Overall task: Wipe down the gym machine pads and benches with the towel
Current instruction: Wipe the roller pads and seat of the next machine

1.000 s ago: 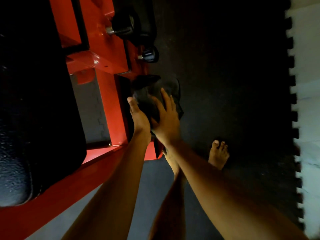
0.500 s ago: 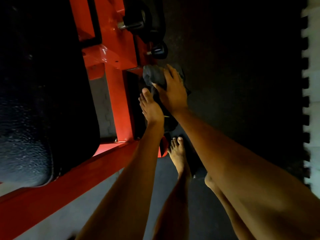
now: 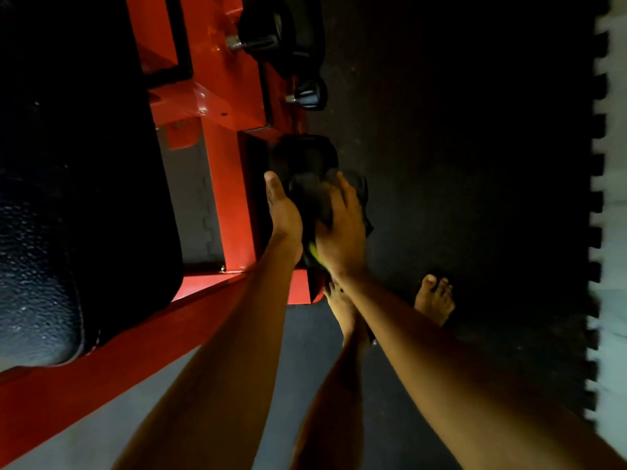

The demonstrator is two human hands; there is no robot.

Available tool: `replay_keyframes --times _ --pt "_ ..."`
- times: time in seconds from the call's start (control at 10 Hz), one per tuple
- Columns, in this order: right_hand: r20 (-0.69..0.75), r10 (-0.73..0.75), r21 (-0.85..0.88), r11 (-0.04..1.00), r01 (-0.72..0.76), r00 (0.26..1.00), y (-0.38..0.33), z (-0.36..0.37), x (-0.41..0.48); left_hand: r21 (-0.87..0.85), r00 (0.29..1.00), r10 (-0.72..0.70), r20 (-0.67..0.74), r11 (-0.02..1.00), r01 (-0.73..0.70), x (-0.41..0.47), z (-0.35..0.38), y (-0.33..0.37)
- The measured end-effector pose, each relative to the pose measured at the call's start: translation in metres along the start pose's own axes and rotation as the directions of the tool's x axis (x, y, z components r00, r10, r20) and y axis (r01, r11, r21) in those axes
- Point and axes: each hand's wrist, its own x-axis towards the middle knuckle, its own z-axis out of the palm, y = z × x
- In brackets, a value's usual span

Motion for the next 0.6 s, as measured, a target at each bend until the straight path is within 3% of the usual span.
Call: replay_keyframes --times 0.1,0.2,0.3,0.4,0.5,0.6 --pt "-0.022 -0.033 -0.033 0.999 0.032 0.999 -0.018 -0.003 0.053 0.109 0.999 0.052 0.018 0.993 -0.053 0.017 0.0 -0.024" --pt "0.057 -0.137 -0.2 0.969 0.146 0.989 -0.028 -0.001 0.073 0.155 0.997 0.017 0.074 0.987 -0.028 -0.034 0.0 0.012" --pt "0.087 -0.195 -0.194 0.958 0.209 0.977 -0.014 -0.007 0.074 0.11 0.993 -0.031 0.114 0.994 0.019 -0.081 0.012 0.049" --pt "-0.008 0.009 -0.047 0.999 -0.009 1.0 -0.005 -0.012 0.086 0.067 0.994 -0.036 0.105 0.997 0.029 -0.081 0.006 0.048" --pt "0.021 0.075 -0.063 0.995 -0.073 0.997 -0.01 -0.007 0.082 0.061 0.991 -0.024 0.135 0.998 0.016 -0.066 -0.006 0.033" --pt "0.077 -0.1 -0.165 0.98 0.112 0.992 -0.017 -0.009 0.068 0.066 0.986 -0.019 0.164 0.998 0.008 -0.071 -0.004 0.044"
